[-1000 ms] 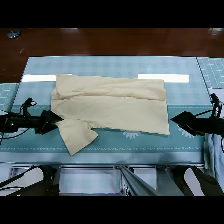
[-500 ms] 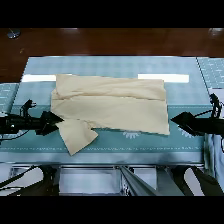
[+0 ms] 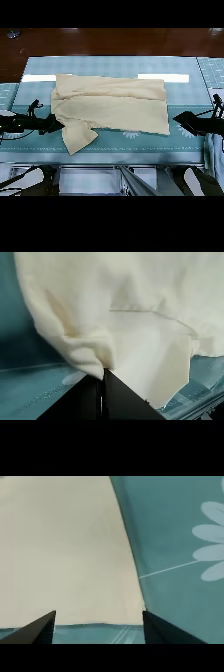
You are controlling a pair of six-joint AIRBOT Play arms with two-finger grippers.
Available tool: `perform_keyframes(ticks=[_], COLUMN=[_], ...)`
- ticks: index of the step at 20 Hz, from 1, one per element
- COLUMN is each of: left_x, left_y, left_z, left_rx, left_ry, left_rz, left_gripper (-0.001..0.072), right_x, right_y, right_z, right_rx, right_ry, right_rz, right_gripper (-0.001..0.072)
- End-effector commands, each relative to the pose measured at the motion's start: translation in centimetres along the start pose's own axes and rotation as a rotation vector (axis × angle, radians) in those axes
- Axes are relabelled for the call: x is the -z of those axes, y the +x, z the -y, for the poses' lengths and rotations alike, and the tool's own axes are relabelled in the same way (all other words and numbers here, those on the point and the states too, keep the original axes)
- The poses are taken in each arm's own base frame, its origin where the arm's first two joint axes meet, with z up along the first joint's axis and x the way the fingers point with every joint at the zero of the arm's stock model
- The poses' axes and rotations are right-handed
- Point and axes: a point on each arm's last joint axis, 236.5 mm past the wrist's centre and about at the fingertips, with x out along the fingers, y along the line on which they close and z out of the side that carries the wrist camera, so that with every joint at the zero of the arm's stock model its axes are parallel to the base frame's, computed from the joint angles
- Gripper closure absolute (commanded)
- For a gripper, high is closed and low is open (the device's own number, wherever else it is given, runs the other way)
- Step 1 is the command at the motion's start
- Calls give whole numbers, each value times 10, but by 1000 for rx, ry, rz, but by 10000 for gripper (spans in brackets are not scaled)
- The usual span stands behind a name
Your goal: Fold the shirts.
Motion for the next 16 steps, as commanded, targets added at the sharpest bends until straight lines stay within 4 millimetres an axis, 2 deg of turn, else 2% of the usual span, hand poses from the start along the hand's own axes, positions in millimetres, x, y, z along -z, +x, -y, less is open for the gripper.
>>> perform_keyframes(ticks=[1,3,5,9,12,16], left_x=[0,0,-2,-5,-5,-6], left_y=[0,0,0,0,0,0], left_z=[2,3,9,8,9,12], left_rx=[5,7,32,29,34,46], left_ry=[2,2,-8,-3,-5,-11], left_rz=[1,-1,9,20,23,27], left_gripper=[675,675,675,675,675,675], right_x=[24,56,66,50,53,43], right_y=[8,19,25,30,41,62], right_z=[36,42,48,38,39,12], right_rx=[128,128,131,90,71,-81], right_ry=[59,87,79,110,135,185], right_rz=[-79,-197,-230,-161,-209,-221], right_gripper=[90,90,90,91,91,91])
